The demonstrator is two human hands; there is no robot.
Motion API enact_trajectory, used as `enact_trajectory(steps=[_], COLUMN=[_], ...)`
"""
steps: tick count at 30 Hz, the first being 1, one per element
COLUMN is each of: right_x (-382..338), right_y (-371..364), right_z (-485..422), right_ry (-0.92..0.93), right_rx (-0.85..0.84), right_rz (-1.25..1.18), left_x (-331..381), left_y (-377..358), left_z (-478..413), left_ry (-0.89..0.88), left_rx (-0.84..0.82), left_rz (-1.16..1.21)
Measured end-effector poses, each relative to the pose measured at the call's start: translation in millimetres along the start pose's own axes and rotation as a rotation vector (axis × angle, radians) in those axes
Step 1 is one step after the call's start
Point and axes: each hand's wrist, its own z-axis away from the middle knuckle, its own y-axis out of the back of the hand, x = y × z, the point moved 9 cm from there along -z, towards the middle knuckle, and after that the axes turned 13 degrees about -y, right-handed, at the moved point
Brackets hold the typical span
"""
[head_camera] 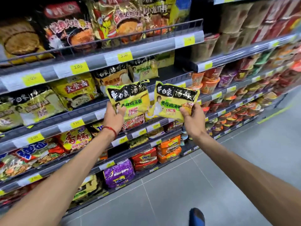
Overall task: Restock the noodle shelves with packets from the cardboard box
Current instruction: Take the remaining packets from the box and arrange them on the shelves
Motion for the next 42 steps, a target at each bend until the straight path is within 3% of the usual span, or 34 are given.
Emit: enact_trajectory(steps=[7,12,19,23,30,37,40,42], right_x=[-9,-24,-56,-64,-80,-84,-88,-94], right_y=[24,25,10,-9,-40,-59,-71,-74], right_z=[-101,-155,-227,-266,-297,-324,-336,-346], right_ry=[0.037,0.033,0.062,0.003,0.088,0.067,0.110,0.075], right_rx=[-0.061,-0.133,-0.073,-0.061,-0.014,-0.018,-0.025,-0.023], right_rz=[0.113,0.071,0.009,-0.015,0.212,0.202,0.334,0.174], left_x=[-6,31,40,39,25,24,20,18], left_y=[-42,-61,-67,-72,-83,-88,-92,-94], left_z=[-39,-41,-83,-111,-146,-163,-168,-171], left_ry=[0.081,0.099,0.114,0.105,0.190,0.201,0.211,0.211], left_rx=[0.174,0.253,0.341,0.327,0.323,0.252,0.226,0.216], left_rz=[0.127,0.126,0.177,0.183,0.133,0.105,0.079,0.040])
